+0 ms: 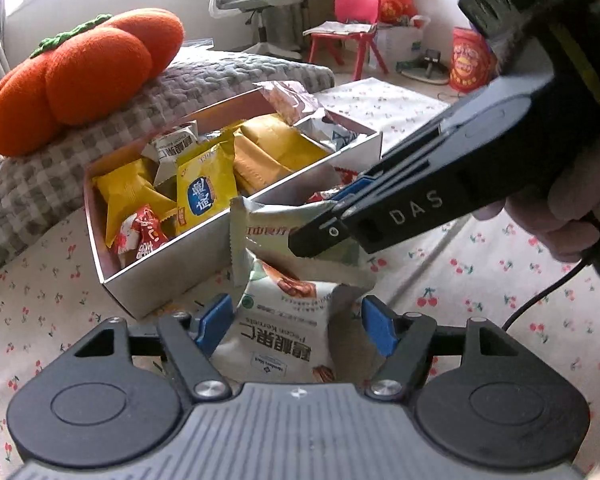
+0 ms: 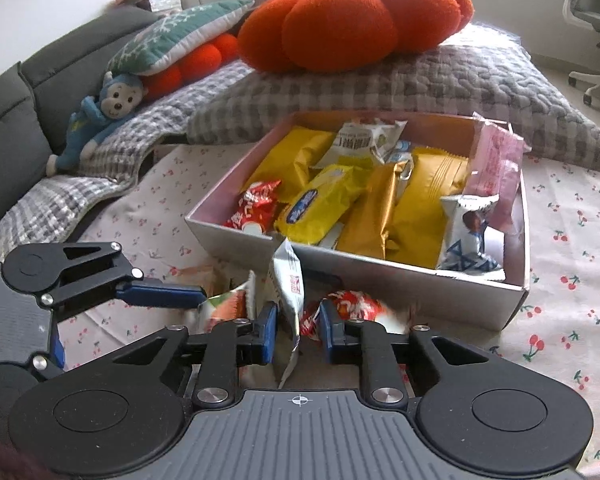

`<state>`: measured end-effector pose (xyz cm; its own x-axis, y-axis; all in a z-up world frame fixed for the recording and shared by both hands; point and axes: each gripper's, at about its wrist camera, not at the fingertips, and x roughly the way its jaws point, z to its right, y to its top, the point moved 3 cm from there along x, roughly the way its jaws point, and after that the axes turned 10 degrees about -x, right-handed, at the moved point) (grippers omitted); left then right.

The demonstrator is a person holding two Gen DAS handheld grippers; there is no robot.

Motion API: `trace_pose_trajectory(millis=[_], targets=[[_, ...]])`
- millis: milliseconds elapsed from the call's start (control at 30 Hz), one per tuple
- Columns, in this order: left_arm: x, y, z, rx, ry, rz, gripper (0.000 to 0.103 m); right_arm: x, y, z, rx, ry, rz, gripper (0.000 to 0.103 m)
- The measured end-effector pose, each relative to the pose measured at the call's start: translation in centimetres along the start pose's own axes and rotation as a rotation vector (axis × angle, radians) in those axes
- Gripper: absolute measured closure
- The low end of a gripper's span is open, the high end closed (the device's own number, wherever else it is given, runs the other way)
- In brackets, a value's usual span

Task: Organize snacks
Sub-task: 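Grasp the silver packet with the right tool while the left tool holds the nut packet, then carry both packets into the box and open both tools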

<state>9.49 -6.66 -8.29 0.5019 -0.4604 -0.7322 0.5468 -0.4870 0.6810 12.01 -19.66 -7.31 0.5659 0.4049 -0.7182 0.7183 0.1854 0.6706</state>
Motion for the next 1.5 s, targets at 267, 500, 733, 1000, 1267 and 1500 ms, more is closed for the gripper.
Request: trace_pose_trajectory(millis=[267, 500, 733, 1000, 1267, 1500], targets=[[0.6, 0.1, -0.6, -0.053, 0.048, -0.008, 0.042, 0.5, -0.1, 0.2, 0.033, 0.009, -0.009, 0.082], [0.5, 0.1, -1.1, -0.144, 0.093, -0.011, 0.057, 0.7, 0.3, 0.0, 0.032, 0.004, -0.024, 0.088], [-0.4, 0.2, -1.6, -0.23, 0.102, -0.019, 0.062, -0.7, 0.7, 0.4, 0.073, 0.007, -0.013, 0.093], [-1.9, 0.2, -2.3, -0.326, 0.079, -0.019, 0.062, -2.7, 1.0, 1.4, 0.118, -0.003, 0.015, 0.093], [-3.3, 1.1, -2.5, -0.368, 0.071, 0.028, 0.063, -4.8, 1.4, 1.9, 0.137, -0.015, 0.053, 0.093], [-4.1, 2.7, -3.4, -0.423, 0.091, 0.089, 0.063, -6.3, 2.4, 3.2, 0.194, -0.03, 0.113, 0.093]])
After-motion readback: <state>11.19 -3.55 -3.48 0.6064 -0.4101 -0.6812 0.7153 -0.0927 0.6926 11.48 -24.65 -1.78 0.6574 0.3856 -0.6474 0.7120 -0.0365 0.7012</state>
